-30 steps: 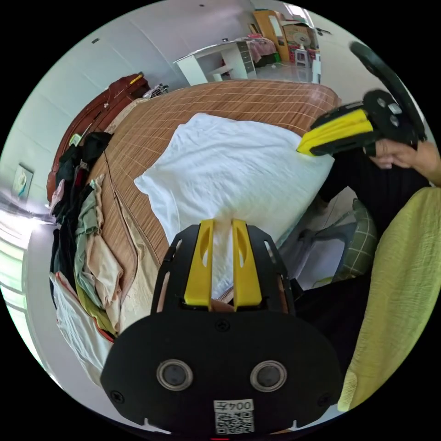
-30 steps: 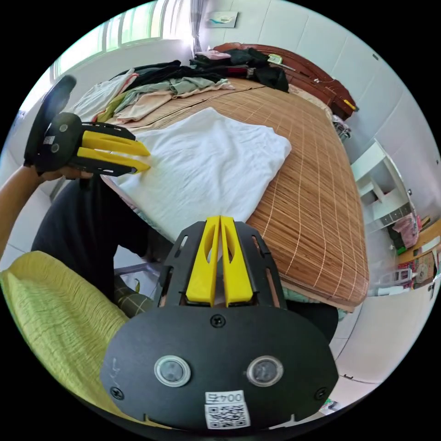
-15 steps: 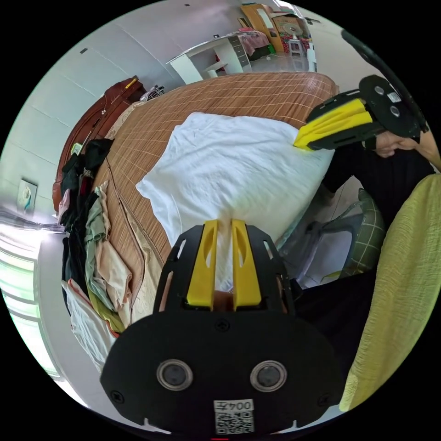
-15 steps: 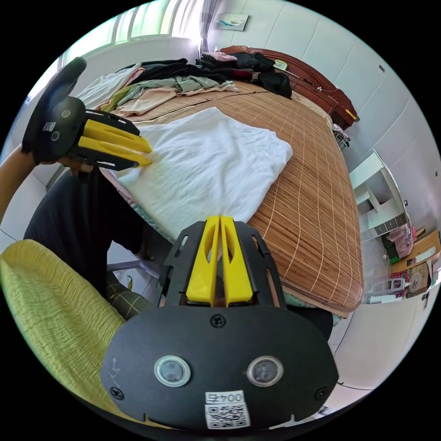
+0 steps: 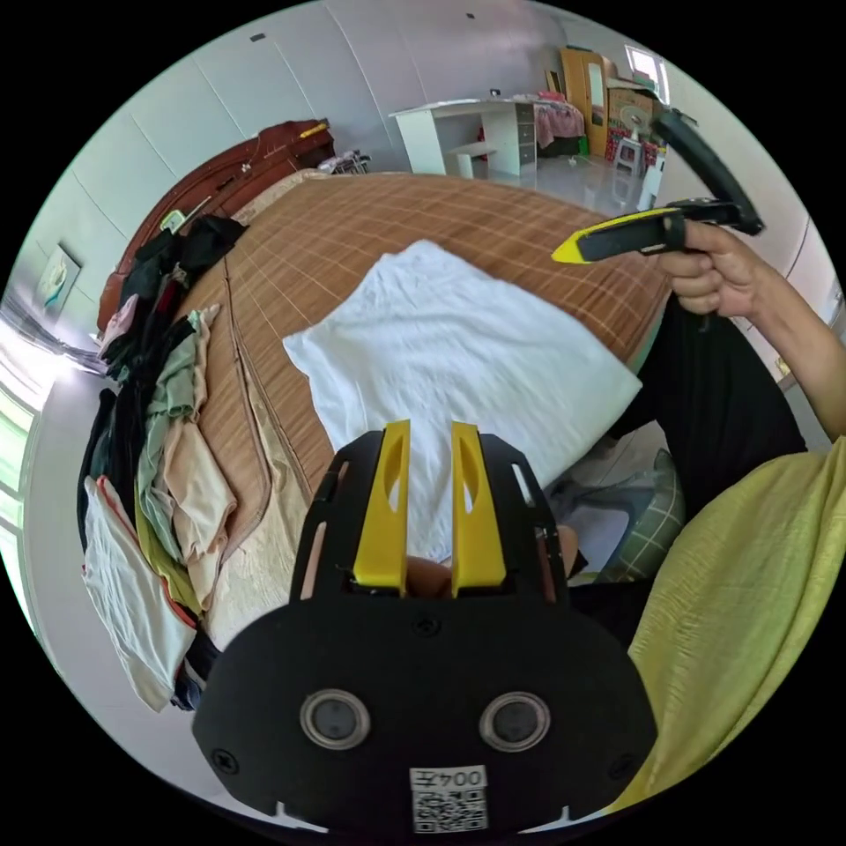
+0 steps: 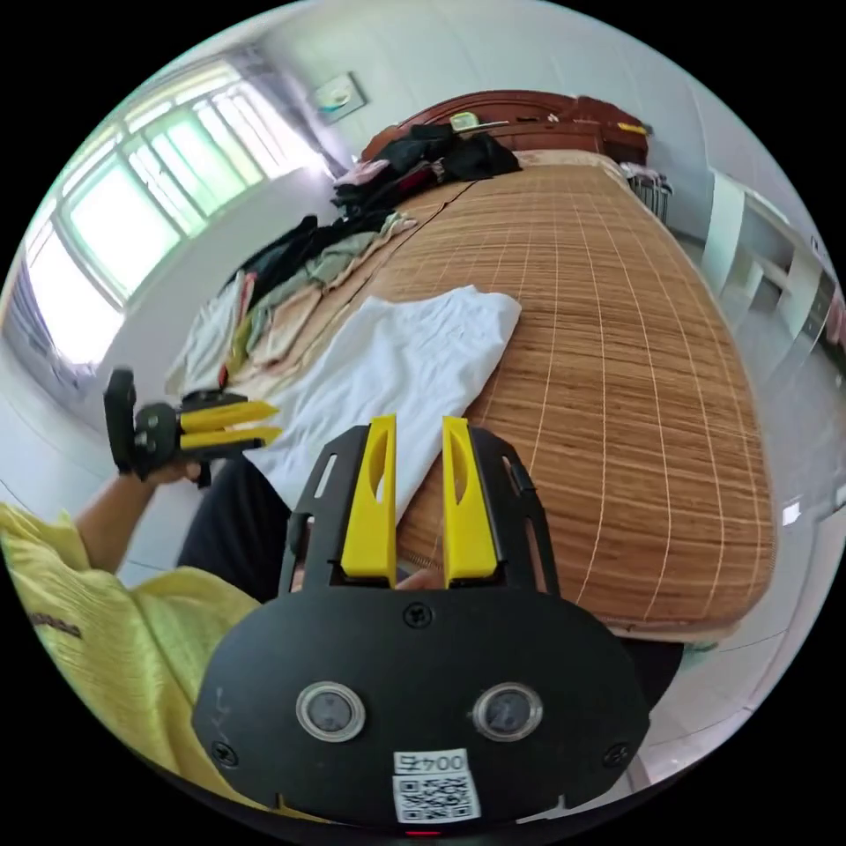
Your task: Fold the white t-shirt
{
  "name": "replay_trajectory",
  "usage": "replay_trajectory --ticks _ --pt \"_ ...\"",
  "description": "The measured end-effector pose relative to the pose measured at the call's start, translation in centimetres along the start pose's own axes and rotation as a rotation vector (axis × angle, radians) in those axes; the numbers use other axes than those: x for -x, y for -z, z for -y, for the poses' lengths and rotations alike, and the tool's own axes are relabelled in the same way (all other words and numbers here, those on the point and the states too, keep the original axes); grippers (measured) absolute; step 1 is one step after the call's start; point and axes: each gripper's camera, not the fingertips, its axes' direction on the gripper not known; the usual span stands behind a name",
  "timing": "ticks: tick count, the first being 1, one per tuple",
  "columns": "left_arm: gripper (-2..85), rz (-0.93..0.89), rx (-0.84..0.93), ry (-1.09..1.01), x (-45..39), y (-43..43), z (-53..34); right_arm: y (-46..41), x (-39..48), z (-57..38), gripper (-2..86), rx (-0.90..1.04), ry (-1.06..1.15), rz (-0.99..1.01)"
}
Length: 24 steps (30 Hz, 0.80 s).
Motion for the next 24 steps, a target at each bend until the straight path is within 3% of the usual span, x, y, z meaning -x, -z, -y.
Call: replay_trajectory --ticks 11,15,18,24 --pt "9.6 0.028 0.161 -0.031 4.2 -7.9 8.9 -9.0 -14.1 9.6 16.7 0.215 -0.35 0.251" --pt "9.8 0.01 0.239 0.006 6.4 -10.5 8.4 -9.8 -15.1 9.6 14.1 0.218 -0.353 0.203" --pt "10.5 -0.061 0.21 0.086 9.1 -10.1 7.3 -9.5 -17.0 9.3 7.0 0.235 -0.349 0.056" --pt "9.7 -0.162 0.12 0.228 12.7 -7.9 4.6 -8.9 -21.7 7.9 5.6 0.21 -0.41 0.196"
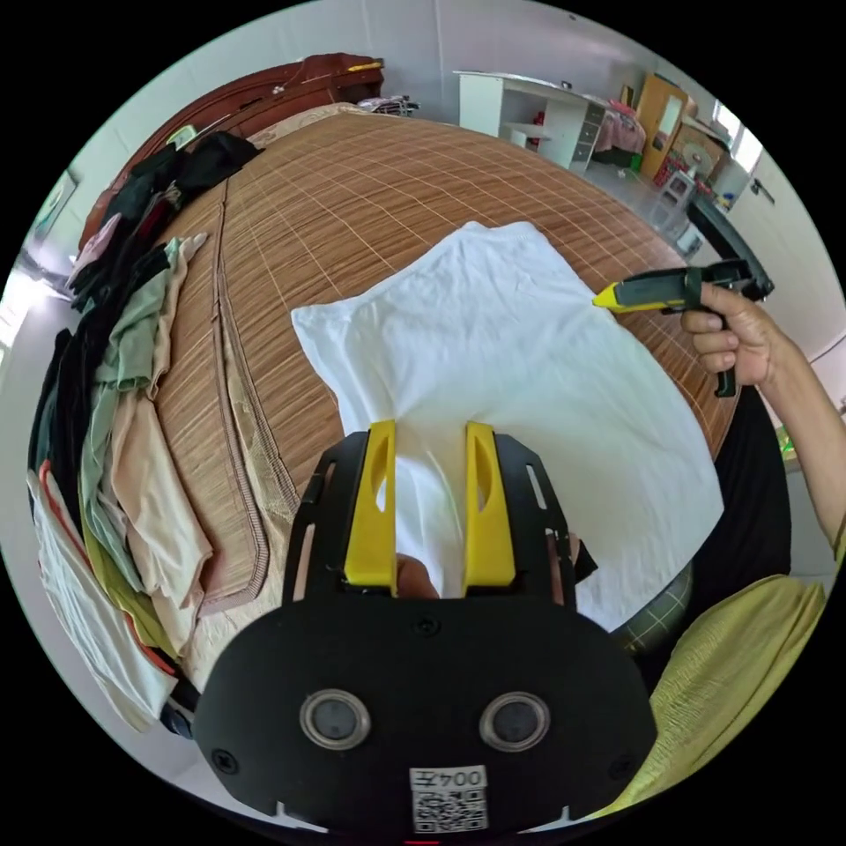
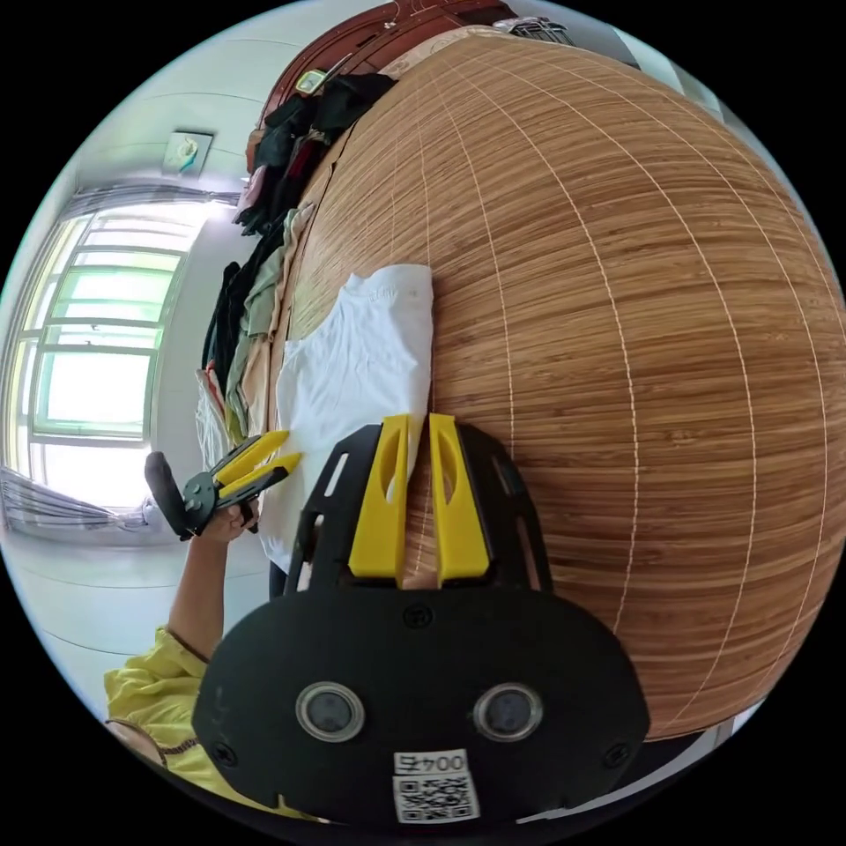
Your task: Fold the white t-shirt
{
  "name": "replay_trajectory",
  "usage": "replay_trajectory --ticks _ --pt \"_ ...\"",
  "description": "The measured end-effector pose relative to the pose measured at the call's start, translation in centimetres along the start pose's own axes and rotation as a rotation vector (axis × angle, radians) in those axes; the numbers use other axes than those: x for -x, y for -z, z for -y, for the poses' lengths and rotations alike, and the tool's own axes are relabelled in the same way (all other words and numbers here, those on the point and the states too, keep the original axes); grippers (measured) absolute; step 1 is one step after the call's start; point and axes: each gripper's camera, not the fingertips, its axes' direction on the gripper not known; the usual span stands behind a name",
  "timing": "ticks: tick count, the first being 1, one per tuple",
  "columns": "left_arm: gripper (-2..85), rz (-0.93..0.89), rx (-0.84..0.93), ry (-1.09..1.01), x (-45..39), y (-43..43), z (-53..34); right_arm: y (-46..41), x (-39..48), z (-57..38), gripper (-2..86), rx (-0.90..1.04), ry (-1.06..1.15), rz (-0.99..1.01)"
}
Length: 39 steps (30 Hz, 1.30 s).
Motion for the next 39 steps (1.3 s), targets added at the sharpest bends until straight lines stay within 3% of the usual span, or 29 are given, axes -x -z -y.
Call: replay_trajectory --ticks 7,14,20,26,34,39 --pt "7.7 -0.06 -0.142 0.027 -2.7 6.2 -7.3 3.0 -0.1 -6.1 15.1 0.017 0.064 0.181" --pt "2.8 0.059 -0.056 0.079 -4.9 3.4 -11.6 3.6 -2.1 -11.1 9.3 0.0 0.028 0.13" --pt "1.4 0.106 -0.088 0.078 -5.2 4.7 -12.5 5.7 -1.1 -14.3 11.7 0.007 0.102 0.071" --pt "1.3 0.008 -0.121 0.075 -5.1 6.2 -16.7 4.8 -3.6 -19.8 12.1 0.076 0.01 0.222" --pt "1.0 0.072 -0.078 0.063 -6.9 3.9 -18.0 1.1 -1.8 -20.4 11.7 0.137 -0.019 0.357" --pt "0.9 0.037 -0.071 0.059 -7.5 3.4 -18.5 3.3 3.5 -21.9 3.1 0.033 0.103 0.171"
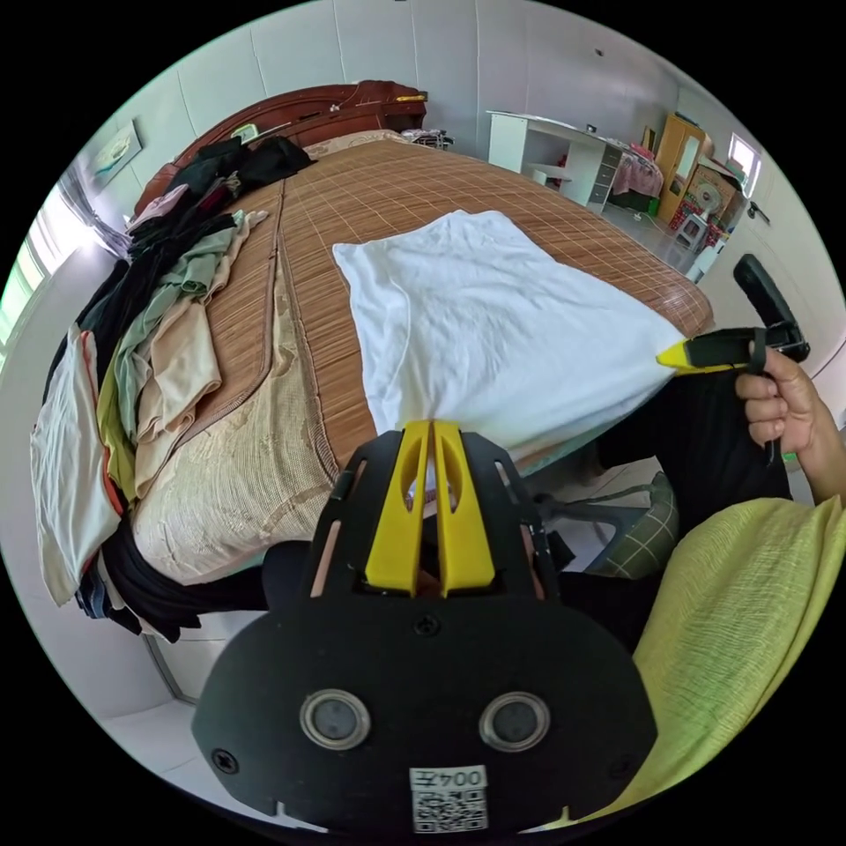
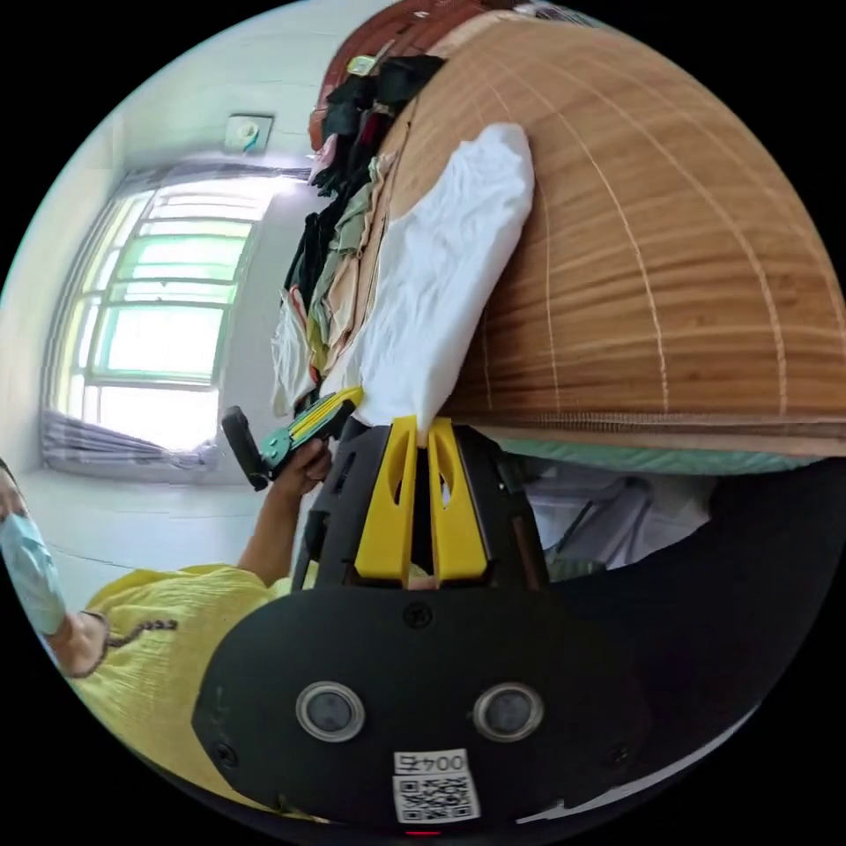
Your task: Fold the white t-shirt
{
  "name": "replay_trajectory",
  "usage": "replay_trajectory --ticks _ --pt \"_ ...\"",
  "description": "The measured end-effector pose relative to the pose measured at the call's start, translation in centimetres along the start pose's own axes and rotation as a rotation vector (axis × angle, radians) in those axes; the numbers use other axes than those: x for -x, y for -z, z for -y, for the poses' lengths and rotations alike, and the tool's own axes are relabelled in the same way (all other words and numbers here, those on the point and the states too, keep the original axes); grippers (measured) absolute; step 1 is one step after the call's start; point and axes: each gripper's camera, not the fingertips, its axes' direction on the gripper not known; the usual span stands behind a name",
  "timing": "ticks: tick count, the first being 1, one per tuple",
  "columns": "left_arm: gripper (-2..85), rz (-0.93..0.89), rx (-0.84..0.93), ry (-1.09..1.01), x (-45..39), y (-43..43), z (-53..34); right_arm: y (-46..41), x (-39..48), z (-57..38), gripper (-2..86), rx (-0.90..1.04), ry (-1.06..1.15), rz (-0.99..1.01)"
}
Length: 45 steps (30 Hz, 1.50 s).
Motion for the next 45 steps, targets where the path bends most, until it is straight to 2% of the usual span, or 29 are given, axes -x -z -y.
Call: replay_trajectory --ticks 3,6,9,12,14,16,19,22,27,38,41,45 --pt "1.0 0.02 0.008 -0.053 -1.7 -0.4 0.0 -0.9 0.6 -1.0 2.2 0.01 0.023 -0.145" --pt "1.0 0.069 0.003 -0.089 -3.3 -0.1 -0.3 -2.1 -0.7 -2.1 2.6 0.013 -0.04 -0.087" --pt "1.1 0.148 -0.004 -0.137 -5.0 0.8 -1.2 -1.8 1.8 -2.9 4.4 0.034 0.008 -0.132" --pt "1.2 0.189 -0.025 -0.17 -6.2 1.7 -2.4 -0.6 5.8 -4.4 5.7 0.008 0.105 -0.277" --pt "1.3 0.175 -0.029 -0.16 -6.5 1.8 -2.9 -0.3 10.4 -5.9 5.7 -0.058 0.244 -0.432" --pt "1.3 0.175 -0.012 -0.136 -6.7 1.3 -3.1 -1.3 13.9 -7.0 5.3 -0.091 0.384 -0.452" --pt "1.3 0.177 0.019 -0.113 -6.9 0.2 -3.0 -5.8 18.0 -7.6 5.0 -0.04 0.54 -0.459" --pt "1.2 0.177 0.016 -0.096 -6.9 0.7 -3.0 -11.4 18.5 -7.1 5.4 0.076 0.543 -0.589" --pt "1.1 0.197 0.021 -0.055 -6.1 2.3 -5.2 -11.0 24.5 -9.9 5.0 -0.02 0.707 -0.59" --pt "1.0 0.177 0.041 0.029 -5.6 2.0 -7.1 -23.3 36.4 -13.1 8.0 0.085 1.096 -0.659" --pt "1.2 0.16 0.035 0.057 -4.8 2.2 -7.0 -26.3 36.9 -13.8 7.6 0.105 1.108 -0.733" --pt "1.7 0.152 -0.006 0.036 -4.5 3.6 -6.5 -24.1 38.8 -14.9 7.2 0.036 1.059 -0.69"
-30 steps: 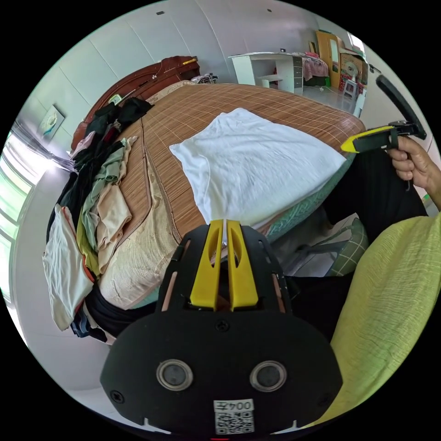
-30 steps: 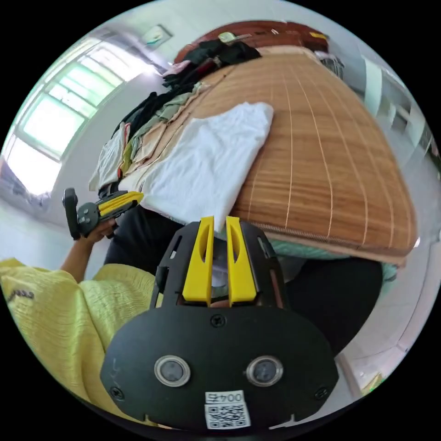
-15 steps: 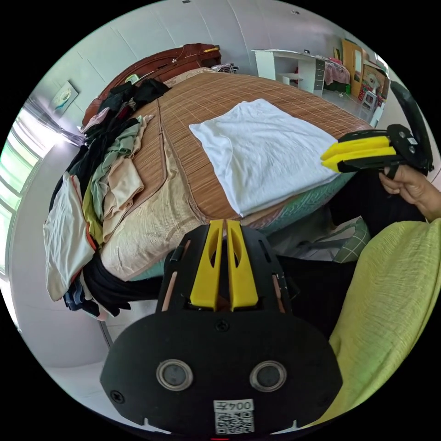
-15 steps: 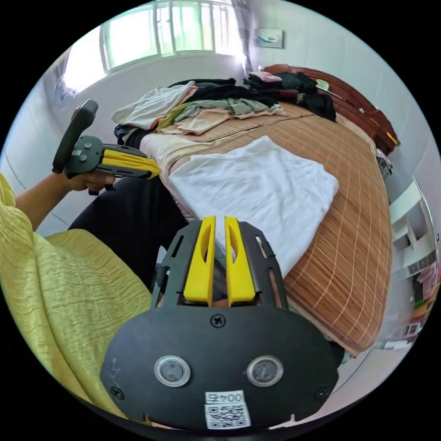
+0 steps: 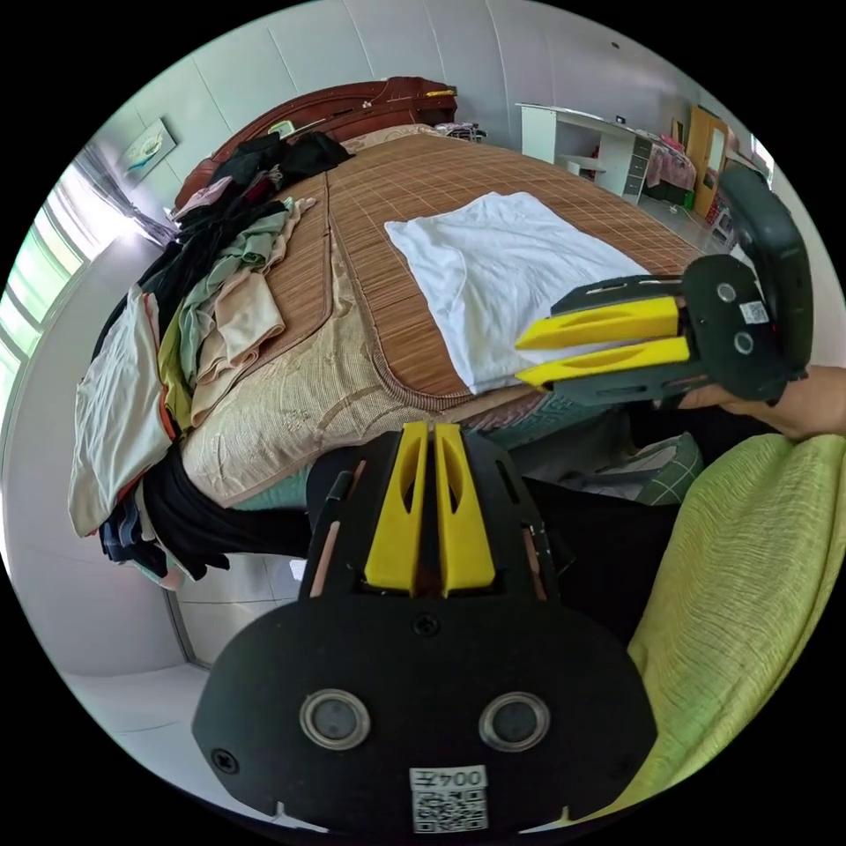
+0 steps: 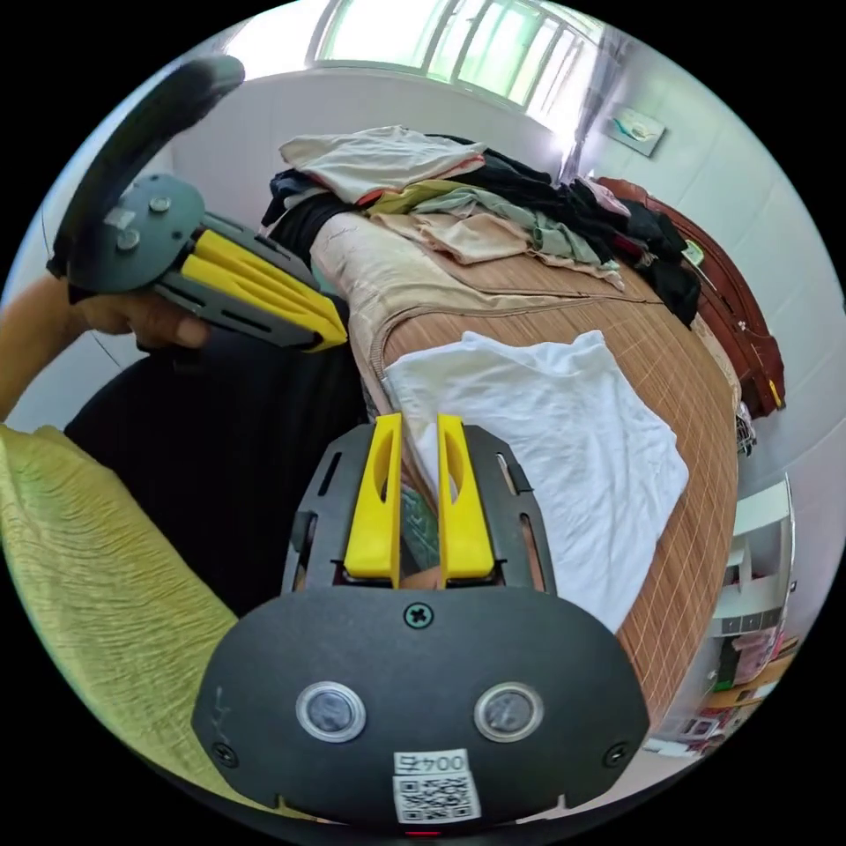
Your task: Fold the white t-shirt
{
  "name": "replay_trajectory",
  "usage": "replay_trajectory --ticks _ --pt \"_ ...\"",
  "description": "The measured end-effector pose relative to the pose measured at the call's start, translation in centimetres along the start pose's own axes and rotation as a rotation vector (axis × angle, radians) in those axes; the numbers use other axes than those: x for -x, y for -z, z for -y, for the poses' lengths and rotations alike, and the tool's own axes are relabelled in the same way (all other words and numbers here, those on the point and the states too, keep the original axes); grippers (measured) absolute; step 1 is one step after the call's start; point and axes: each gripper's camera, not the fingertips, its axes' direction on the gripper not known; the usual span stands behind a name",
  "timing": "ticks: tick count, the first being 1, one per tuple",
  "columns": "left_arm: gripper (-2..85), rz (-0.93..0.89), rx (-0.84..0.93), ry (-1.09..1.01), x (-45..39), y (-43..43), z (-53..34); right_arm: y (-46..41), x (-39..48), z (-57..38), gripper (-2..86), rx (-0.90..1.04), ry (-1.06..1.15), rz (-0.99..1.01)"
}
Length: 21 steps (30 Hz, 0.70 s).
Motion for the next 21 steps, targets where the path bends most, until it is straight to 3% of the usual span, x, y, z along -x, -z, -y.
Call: replay_trajectory --ticks 4,9,16,21 --pt "2.8 0.002 -0.038 -0.069 -0.7 0.9 1.2 3.6 -0.9 -2.3 8.1 -0.018 -0.055 -0.061" --pt "5.0 0.004 -0.013 -0.146 -1.7 1.1 3.4 3.3 3.1 -4.6 11.1 0.056 0.213 -0.233" --pt "7.7 -0.125 0.056 -0.003 1.6 1.4 6.0 2.1 5.1 -6.0 9.9 0.103 0.476 -0.422" --pt "8.7 -0.128 0.066 -0.002 4.1 2.2 7.2 4.7 2.7 -5.6 5.2 0.083 0.391 -0.284"
